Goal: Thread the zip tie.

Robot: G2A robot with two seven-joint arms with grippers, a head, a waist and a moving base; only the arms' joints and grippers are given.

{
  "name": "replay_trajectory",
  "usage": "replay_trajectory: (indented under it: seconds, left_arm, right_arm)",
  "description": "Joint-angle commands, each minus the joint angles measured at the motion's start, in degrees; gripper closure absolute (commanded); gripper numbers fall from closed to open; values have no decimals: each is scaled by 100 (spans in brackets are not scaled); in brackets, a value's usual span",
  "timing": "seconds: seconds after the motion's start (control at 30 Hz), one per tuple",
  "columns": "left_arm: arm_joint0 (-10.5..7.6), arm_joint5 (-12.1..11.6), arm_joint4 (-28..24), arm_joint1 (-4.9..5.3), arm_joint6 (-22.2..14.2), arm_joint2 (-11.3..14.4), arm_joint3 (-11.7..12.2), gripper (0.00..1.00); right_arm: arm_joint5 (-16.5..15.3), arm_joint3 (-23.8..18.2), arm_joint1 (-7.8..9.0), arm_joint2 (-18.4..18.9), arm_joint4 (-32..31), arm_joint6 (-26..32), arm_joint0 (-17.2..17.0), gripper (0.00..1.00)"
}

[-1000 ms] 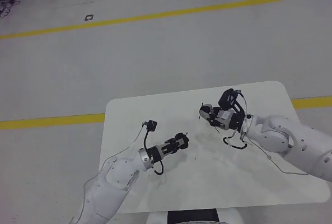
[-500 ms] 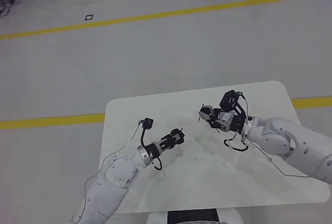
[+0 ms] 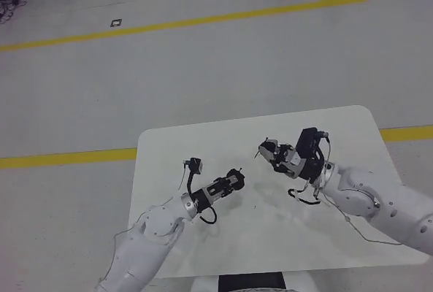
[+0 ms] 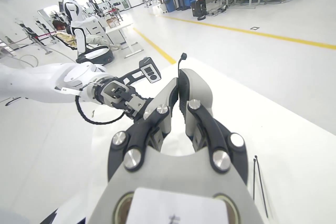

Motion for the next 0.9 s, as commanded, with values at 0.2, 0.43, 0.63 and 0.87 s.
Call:
replay_trajectory:
  seconds: [0.2,0.43,0.63,0.87]
  left_arm:
    - [-3,59,-40,-3,126,-13,22,100]
    - [-9,-47,-255,-23,105,70,6,100]
    - [-54,-138,-256,-28,76,126,39,100]
    - [-89,-150,-307,-36,60,188,48,100]
  right_arm:
    - [0,9,-19,29,121,-109,-72,100]
    - [38,-80,-89,143,-129,-73,-244,100]
    - [0,-107,-204,206,-223,-36,-377,100]
    - [0,-84,-348,230,-282,59,-437,100]
